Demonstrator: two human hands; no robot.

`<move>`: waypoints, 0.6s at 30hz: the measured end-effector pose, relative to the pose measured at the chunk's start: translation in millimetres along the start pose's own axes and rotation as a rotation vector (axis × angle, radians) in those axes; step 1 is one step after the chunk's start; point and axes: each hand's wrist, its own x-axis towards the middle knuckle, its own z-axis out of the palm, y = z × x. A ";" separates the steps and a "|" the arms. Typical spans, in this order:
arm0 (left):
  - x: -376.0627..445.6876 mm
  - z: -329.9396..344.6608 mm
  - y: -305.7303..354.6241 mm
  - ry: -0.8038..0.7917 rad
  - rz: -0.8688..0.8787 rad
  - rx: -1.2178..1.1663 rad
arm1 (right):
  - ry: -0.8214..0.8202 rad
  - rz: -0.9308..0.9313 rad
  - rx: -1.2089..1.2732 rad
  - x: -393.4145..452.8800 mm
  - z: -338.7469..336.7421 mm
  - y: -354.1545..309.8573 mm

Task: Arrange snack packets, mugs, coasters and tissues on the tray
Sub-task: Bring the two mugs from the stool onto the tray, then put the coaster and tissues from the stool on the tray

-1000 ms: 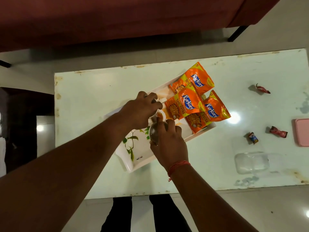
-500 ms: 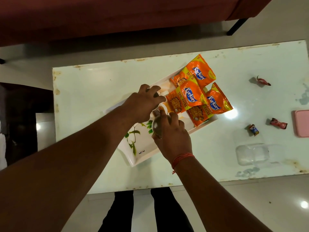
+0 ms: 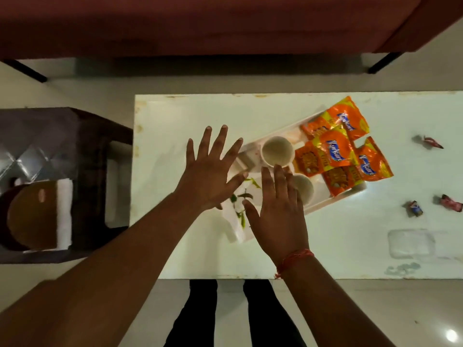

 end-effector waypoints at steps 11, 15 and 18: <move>-133.0 -42.8 -201.3 0.113 -0.378 -0.117 | -0.160 -0.272 0.072 11.3 53.0 -186.9; -194.2 -39.5 -260.7 0.160 -0.515 -0.177 | -0.249 -0.374 0.118 3.6 79.5 -257.3; -232.5 -24.6 -296.2 0.192 -0.646 -0.285 | -0.306 -0.405 0.191 -5.7 100.5 -308.9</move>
